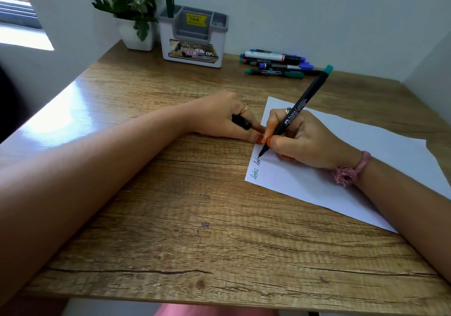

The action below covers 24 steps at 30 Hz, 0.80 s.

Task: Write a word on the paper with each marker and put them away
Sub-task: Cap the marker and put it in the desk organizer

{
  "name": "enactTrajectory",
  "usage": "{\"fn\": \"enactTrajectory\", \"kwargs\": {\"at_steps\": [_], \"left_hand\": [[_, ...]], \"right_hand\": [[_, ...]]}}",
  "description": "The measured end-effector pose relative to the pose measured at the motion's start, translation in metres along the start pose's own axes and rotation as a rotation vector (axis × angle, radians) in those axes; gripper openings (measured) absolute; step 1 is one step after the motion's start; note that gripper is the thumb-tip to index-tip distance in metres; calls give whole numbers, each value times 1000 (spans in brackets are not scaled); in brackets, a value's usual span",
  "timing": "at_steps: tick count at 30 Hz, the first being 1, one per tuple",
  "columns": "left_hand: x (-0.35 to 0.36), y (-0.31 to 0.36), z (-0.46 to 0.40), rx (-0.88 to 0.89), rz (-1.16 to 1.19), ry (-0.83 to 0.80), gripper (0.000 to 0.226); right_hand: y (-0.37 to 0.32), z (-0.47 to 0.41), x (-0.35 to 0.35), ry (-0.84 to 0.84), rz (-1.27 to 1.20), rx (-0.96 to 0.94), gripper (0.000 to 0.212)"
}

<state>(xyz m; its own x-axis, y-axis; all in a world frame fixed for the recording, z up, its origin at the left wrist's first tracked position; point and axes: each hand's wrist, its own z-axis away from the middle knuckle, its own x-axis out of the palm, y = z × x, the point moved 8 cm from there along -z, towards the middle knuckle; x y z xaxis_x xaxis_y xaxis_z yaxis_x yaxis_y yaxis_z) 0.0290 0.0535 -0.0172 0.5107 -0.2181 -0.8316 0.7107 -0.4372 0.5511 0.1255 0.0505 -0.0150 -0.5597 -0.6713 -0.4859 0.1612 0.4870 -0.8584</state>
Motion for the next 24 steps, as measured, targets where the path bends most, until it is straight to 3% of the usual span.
{"fn": "enactTrajectory", "kwargs": {"at_steps": [3, 7, 15, 21, 24], "left_hand": [[0, 0, 0, -11, -5, 1, 51], [0, 1, 0, 1, -16, 0, 38], [-1, 1, 0, -6, -13, 6, 33], [0, -1, 0, 6, -7, -7, 44], [0, -2, -1, -1, -8, 3, 35]], "right_hand": [[-1, 1, 2, -19, -23, -7, 6], [0, 1, -1, 13, -3, 5, 7], [0, 0, -3, 40, 31, -3, 14], [1, 0, -2, 35, 32, -4, 8], [1, 0, -2, 34, 16, 1, 12]]}}
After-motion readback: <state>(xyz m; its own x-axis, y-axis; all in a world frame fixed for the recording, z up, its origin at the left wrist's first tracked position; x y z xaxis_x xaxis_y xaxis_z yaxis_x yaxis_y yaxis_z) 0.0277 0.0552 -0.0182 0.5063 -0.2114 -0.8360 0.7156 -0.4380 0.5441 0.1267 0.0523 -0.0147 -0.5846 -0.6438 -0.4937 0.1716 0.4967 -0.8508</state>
